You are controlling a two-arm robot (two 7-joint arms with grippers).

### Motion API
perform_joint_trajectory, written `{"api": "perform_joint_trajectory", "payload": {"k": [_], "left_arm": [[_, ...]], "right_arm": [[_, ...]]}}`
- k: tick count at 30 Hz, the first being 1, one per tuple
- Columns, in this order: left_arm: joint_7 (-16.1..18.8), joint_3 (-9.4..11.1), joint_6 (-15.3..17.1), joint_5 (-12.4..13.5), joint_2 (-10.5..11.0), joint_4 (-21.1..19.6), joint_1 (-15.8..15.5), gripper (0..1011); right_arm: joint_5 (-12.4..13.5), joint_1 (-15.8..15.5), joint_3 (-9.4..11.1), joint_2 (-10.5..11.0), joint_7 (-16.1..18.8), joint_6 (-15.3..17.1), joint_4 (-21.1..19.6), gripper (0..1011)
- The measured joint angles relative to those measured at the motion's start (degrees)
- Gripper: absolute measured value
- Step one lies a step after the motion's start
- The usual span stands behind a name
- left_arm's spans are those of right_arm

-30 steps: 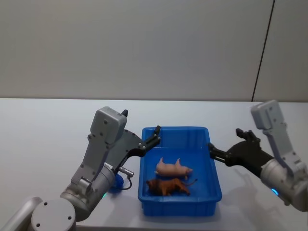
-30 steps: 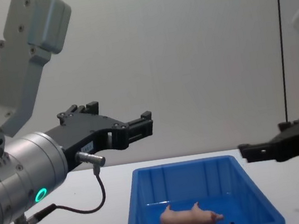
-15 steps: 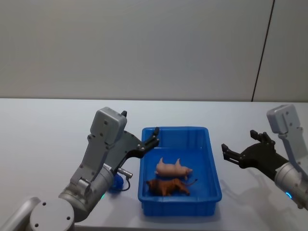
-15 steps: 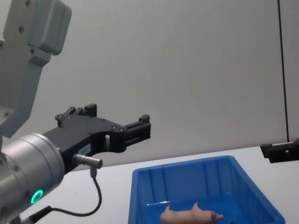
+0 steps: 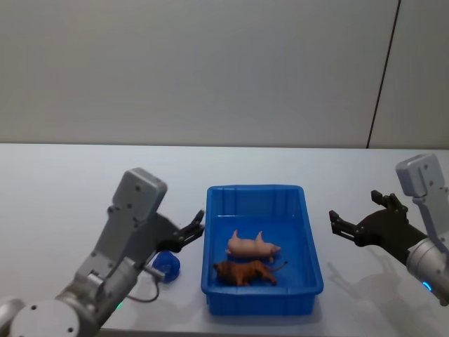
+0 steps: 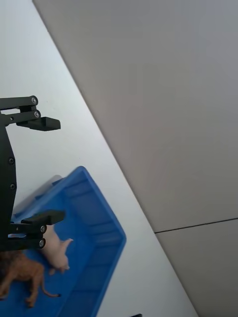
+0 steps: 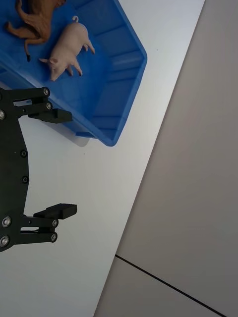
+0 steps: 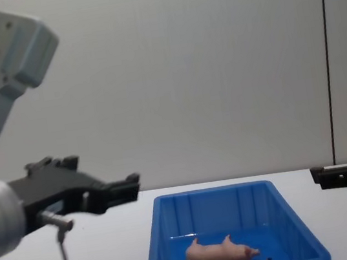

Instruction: Pick up the two dolls from the table and place them into the box.

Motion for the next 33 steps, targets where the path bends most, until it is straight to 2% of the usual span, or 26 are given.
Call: {"api": "perform_joint_trajectory", "payload": {"k": [8, 17, 24, 33], "left_arm": [[1.17, -1.28, 1.69, -3.35, 2.87, -1.41, 3.12, 1002], [0.10, -2.01, 1.43, -5.43, 3.81, -0.06, 4.26, 1002], [-3.23, -2.26, 0.27, -5.80, 3.27, 3.33, 3.28, 1002], [-9.69, -2.40, -1.16, -5.30, 1.37, 9.92, 0.03, 1002]], "right_arm": [[0.06, -0.09, 0.10, 0.14, -0.02, -0.15, 0.01, 1000], [0.11, -0.13, 0.17, 0.20, -0.02, -0.24, 0.01, 1000], [0.11, -0.16, 0.20, 0.24, -0.01, -0.29, 0.01, 1000], [0.11, -0.18, 0.20, 0.28, -0.01, -0.31, 0.00, 1000]]}}
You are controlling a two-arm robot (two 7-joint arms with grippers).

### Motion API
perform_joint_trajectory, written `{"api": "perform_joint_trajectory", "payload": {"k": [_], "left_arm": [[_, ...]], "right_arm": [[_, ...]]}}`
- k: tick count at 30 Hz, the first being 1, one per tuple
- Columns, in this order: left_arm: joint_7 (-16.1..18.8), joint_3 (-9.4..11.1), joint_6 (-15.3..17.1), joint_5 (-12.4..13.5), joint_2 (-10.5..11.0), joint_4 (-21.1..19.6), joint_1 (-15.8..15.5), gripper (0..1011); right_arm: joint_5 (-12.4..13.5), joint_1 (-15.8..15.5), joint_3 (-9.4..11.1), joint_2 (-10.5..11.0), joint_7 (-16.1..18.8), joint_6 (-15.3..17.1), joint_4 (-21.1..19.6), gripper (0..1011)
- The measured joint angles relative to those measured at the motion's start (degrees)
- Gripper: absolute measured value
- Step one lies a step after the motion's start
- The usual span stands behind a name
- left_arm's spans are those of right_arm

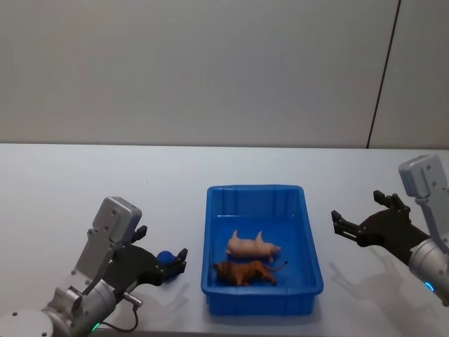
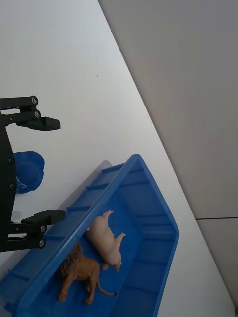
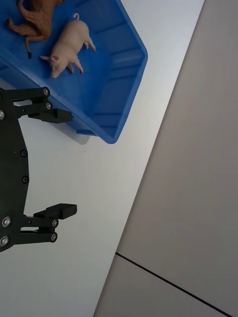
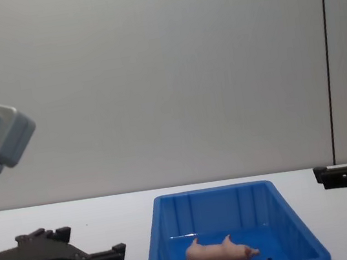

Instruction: Pick up the two dolls from the table and place them into the box.

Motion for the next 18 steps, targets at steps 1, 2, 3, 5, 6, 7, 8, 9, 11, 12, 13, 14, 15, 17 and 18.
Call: {"api": "perform_joint_trajectory", "payload": {"k": [1, 2, 3, 5, 6, 7, 8, 9, 11, 12, 13, 14, 15, 17, 18], "left_arm": [[-0.51, -0.01, -0.08, 0.09, -0.11, 0.39, -0.21, 1002], [-1.72, -0.01, -0.24, 0.30, -0.45, 1.55, -0.84, 1002], [-2.05, -0.02, -0.28, 0.34, -0.59, 2.05, -1.12, 1002], [-3.71, -0.03, -0.43, 0.63, -1.01, 3.48, -1.95, 1002], [-4.14, -0.03, -0.46, 0.72, -1.16, 3.94, -2.22, 1002], [-4.57, -0.03, -0.48, 0.78, -1.36, 4.56, -2.54, 1002], [-5.48, -0.03, -0.49, 0.94, -1.62, 5.38, -2.99, 1002], [-5.84, -0.03, -0.50, 1.01, -1.74, 5.77, -3.20, 1002], [-6.84, -0.03, -0.50, 1.21, -2.09, 6.97, -3.83, 1002], [-7.22, -0.03, -0.50, 1.27, -2.19, 7.29, -3.99, 1002], [-7.68, -0.02, -0.48, 1.38, -2.35, 7.89, -4.28, 1002], [-7.91, -0.02, -0.46, 1.43, -2.44, 8.23, -4.44, 1002], [-8.10, -0.02, -0.44, 1.48, -2.50, 8.48, -4.55, 1002], [-8.63, -0.01, -0.37, 1.61, -2.65, 9.18, -4.83, 1002], [-8.80, -0.01, -0.34, 1.63, -2.69, 9.37, -4.91, 1002]], "right_arm": [[0.00, 0.00, 0.00, 0.00, 0.00, 0.00, 0.00, 1000], [0.00, 0.00, 0.00, 0.00, 0.00, 0.00, 0.00, 1000], [0.00, 0.00, 0.00, 0.00, 0.00, 0.00, 0.00, 1000], [0.00, 0.00, 0.00, 0.00, 0.00, 0.00, 0.00, 1000], [0.00, 0.00, 0.00, 0.00, 0.00, 0.00, 0.00, 1000], [-0.01, 0.00, 0.00, 0.00, 0.00, 0.00, 0.00, 1000], [-0.01, 0.00, 0.00, 0.00, 0.00, 0.00, 0.00, 1000], [-0.01, 0.00, 0.00, 0.00, 0.00, 0.00, 0.00, 1001], [-0.01, 0.00, 0.00, 0.00, 0.00, 0.00, 0.00, 1000], [-0.01, 0.00, 0.00, 0.00, 0.00, 0.00, 0.00, 1000], [-0.01, 0.00, 0.00, 0.00, 0.00, 0.00, 0.00, 1000], [-0.01, 0.00, 0.00, 0.00, 0.00, 0.00, 0.00, 1001], [-0.01, 0.00, 0.00, 0.00, 0.00, 0.00, 0.00, 1000], [-0.01, 0.00, 0.00, 0.00, 0.00, 0.00, 0.00, 1000], [-0.01, 0.00, 0.00, 0.00, 0.00, 0.00, 0.00, 1000]]}}
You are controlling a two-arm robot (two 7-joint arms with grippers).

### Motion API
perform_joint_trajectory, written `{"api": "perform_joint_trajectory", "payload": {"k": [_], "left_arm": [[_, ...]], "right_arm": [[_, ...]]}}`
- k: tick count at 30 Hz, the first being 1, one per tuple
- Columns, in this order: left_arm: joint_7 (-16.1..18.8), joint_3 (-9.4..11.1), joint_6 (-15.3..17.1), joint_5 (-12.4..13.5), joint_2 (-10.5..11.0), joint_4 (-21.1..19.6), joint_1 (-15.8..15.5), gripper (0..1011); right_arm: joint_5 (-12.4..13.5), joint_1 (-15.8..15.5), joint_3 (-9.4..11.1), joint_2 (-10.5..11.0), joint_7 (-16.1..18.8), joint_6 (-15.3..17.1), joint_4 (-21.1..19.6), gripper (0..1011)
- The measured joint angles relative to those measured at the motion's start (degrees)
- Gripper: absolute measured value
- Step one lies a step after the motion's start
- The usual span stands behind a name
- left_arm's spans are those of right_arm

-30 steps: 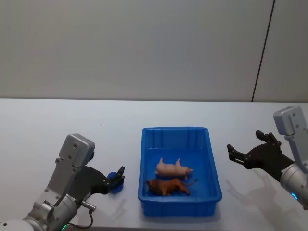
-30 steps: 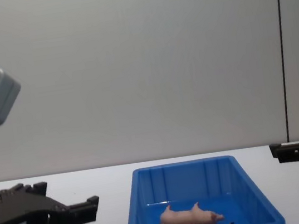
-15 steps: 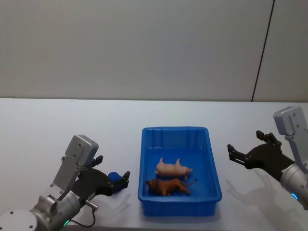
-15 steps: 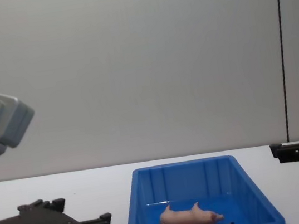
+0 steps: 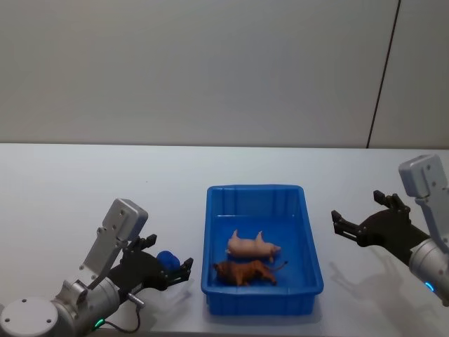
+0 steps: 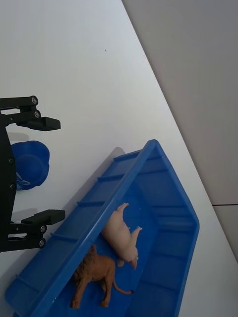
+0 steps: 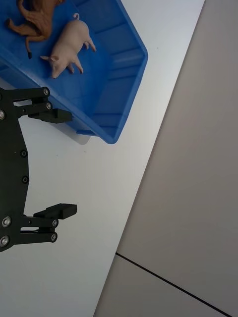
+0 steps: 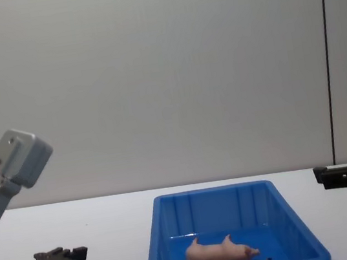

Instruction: Pick up the two dolls from the table and place them into the box.

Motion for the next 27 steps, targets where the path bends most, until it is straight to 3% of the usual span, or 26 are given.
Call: {"api": "perform_joint_trajectory", "payload": {"k": [19, 27], "left_arm": [[-2.60, -0.04, 0.50, 0.16, -0.78, 4.29, -1.40, 989], [-3.22, -0.11, 0.43, 0.50, -1.22, 6.14, -2.24, 776]], "right_arm": [[0.00, 0.00, 0.00, 0.00, 0.00, 0.00, 0.00, 1000], [0.00, 0.01, 0.00, 0.00, 0.00, 0.01, 0.00, 1000]]}}
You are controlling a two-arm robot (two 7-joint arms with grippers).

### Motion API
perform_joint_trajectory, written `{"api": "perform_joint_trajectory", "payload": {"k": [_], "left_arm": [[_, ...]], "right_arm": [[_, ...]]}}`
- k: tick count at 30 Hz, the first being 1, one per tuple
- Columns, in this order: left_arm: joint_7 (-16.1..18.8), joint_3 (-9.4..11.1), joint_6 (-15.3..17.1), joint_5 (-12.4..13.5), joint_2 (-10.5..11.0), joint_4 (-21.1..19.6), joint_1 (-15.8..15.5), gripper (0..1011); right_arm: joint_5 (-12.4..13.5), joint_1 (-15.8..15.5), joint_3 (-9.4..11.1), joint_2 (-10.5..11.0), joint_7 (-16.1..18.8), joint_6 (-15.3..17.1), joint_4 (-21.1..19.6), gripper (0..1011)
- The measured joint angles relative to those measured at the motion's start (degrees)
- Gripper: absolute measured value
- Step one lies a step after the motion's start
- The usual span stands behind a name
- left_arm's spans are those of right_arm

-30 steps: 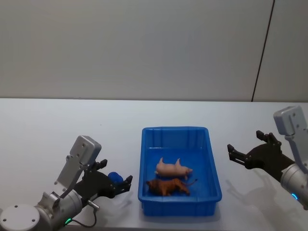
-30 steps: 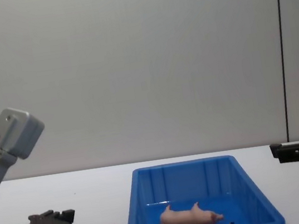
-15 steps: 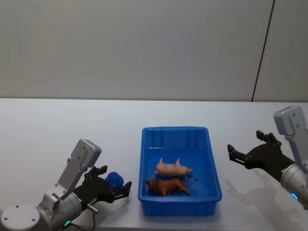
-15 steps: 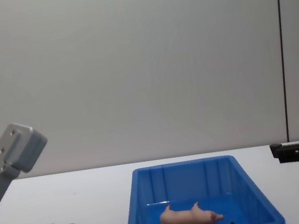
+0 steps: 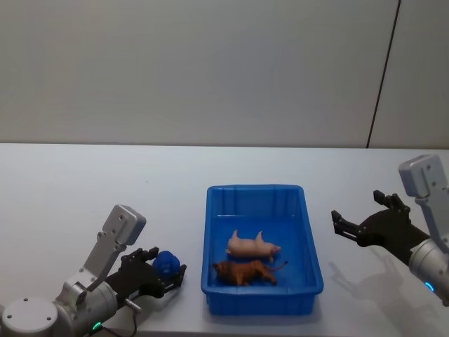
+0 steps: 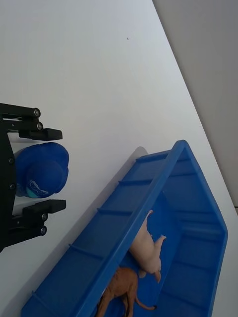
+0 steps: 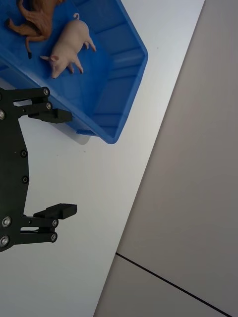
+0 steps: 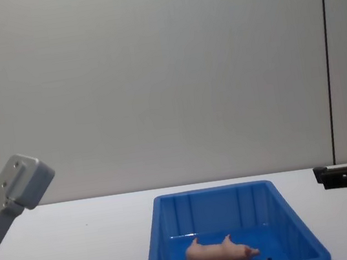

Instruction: Pick up the two dolls from the table and place them into the box.

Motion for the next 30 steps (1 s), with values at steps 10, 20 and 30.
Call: {"api": "perform_joint_trajectory", "payload": {"k": [10, 20, 30], "left_arm": [[-0.58, -0.01, -0.72, 0.55, -0.54, 1.83, -0.97, 560], [-0.27, -0.64, -1.36, 1.91, -0.11, -0.58, -1.38, 499], [-0.47, -0.71, -2.09, 4.96, -1.09, -4.19, -3.72, 433]], "right_arm": [[0.00, 0.00, 0.00, 0.00, 0.00, 0.00, 0.00, 1000], [0.00, 0.00, 0.00, 0.00, 0.00, 0.00, 0.00, 1000], [0.00, 0.00, 0.00, 0.00, 0.00, 0.00, 0.00, 1000]]}}
